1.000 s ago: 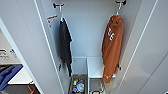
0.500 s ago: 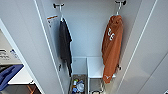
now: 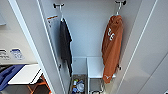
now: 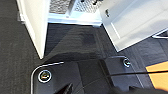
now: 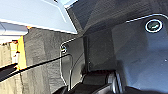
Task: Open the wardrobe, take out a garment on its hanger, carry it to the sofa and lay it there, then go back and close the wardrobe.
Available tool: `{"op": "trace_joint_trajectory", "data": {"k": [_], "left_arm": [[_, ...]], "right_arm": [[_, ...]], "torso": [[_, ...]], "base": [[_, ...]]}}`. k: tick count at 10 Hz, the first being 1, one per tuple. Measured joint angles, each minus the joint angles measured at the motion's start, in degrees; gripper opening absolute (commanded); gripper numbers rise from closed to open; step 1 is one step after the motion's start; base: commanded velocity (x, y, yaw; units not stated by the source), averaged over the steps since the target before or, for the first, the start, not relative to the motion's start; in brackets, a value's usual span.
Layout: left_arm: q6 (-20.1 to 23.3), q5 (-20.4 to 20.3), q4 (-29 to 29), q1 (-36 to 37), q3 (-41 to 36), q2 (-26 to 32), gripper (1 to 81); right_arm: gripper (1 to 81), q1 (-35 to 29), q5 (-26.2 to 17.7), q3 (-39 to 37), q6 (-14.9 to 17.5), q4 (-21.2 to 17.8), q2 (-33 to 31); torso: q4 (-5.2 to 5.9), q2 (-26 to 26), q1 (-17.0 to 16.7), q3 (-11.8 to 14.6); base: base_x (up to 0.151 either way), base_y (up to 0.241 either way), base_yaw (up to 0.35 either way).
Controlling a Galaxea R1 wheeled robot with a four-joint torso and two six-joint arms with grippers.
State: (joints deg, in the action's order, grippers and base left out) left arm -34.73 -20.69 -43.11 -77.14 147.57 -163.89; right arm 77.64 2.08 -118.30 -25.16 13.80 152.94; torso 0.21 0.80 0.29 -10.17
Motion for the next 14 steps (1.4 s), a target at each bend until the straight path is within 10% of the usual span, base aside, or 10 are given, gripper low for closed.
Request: {"op": "trace_joint_trajectory", "data": {"k": [3,8,14], "left_arm": [[-4.7,3.2,-12.3,-1.9,-6.2,2.9,81.1],[-13.2,13.2,-14.2,-4.7,-1.1,1.2,81.1],[-13.5,13.9,-14.2,-8.0,6.2,-5.0,81.1]], "right_arm": [[81.1,0.2,-0.2,-3.8,0.0,0.0,2.2],[81.1,0.8,-1.1,-14.4,0.1,1.0,8.4],[81.1,6.2,-3.2,-31.9,0.2,9.5,17.3]], "torso": [[0.0,0.0,0.0,0.0],[0.0,0.0,0.0,0.0],[0.0,0.0,0.0,0.0]], "base": [[0.0,0.0,0.0],[0.0,0.0,0.0],[0.0,0.0,0.0]]}}
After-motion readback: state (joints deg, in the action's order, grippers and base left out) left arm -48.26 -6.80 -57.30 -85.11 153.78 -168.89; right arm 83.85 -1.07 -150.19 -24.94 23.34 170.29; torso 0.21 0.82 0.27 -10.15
